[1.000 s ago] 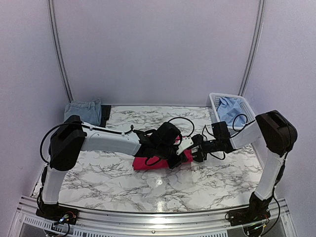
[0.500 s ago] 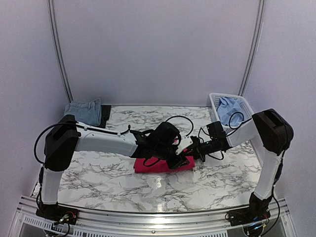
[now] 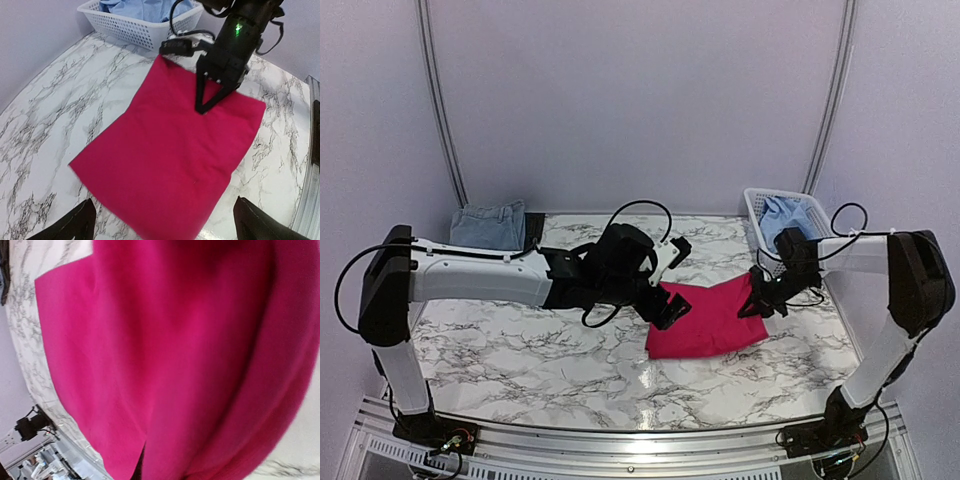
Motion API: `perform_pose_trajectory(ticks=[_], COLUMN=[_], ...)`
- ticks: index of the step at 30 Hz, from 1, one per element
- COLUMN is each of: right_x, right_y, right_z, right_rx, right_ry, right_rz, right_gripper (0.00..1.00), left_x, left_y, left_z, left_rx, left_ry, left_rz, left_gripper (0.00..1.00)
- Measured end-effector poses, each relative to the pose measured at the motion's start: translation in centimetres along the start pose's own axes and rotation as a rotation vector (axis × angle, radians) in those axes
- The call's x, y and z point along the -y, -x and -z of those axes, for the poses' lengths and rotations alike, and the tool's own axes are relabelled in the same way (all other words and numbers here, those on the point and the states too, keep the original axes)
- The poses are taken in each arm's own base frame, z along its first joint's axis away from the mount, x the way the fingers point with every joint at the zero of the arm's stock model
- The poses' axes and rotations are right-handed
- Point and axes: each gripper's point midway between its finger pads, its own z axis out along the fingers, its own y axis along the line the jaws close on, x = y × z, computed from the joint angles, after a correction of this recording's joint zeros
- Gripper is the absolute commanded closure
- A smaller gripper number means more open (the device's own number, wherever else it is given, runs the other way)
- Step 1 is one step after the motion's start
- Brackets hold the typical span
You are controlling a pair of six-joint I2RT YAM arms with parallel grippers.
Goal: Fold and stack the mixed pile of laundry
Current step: Turn over the square-folded T-shirt at the center of the board.
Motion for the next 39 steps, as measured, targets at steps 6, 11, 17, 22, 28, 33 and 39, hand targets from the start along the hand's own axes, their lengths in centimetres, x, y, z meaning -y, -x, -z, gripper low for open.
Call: perform_pose_trajectory(ticks=[6,11,17,22,28,33,39], right_x=[6.6,8.3,8.6,8.9,8.9,5.8,0.2], right_y=[-0.1,1.2,2.3,2.4,2.1,3.5,2.0], right_z=[7.4,14.3,18.3,22.2,27.1,30.0,18.1], right_rx=[0.094,0.269,0.293,0.366,0.447,0.523,0.305], right_ry=[-0.247,-0.365,-0.522,-0.669,-0.832,-0.899,-0.818], right_rz=[0.007,-0.005,-0.002,-0.024,-0.048,0.016,0.242], right_gripper=[1.0,1.0,1.0,1.0,1.0,1.0,1.0], left_x=[-0.4,-0.5,-0.6,-0.6,-0.7,-1.7,-3.4], left_y=[-3.2,-4.4,-3.7,-3.2,-3.5,-4.7,-5.9], left_z=[0.3,1.1,2.8,3.3,3.4,4.9,7.2], left_rx=[-0.074,-0.101,-0.082,-0.069,-0.079,-0.092,-0.098], left_ry=[0.019,0.022,0.021,0.02,0.029,0.081,0.158], left_rz=[0.054,0.071,0.075,0.076,0.076,0.086,0.119], left_gripper=[0.01,0.01,0.01,0.01,0.01,0.01,0.01])
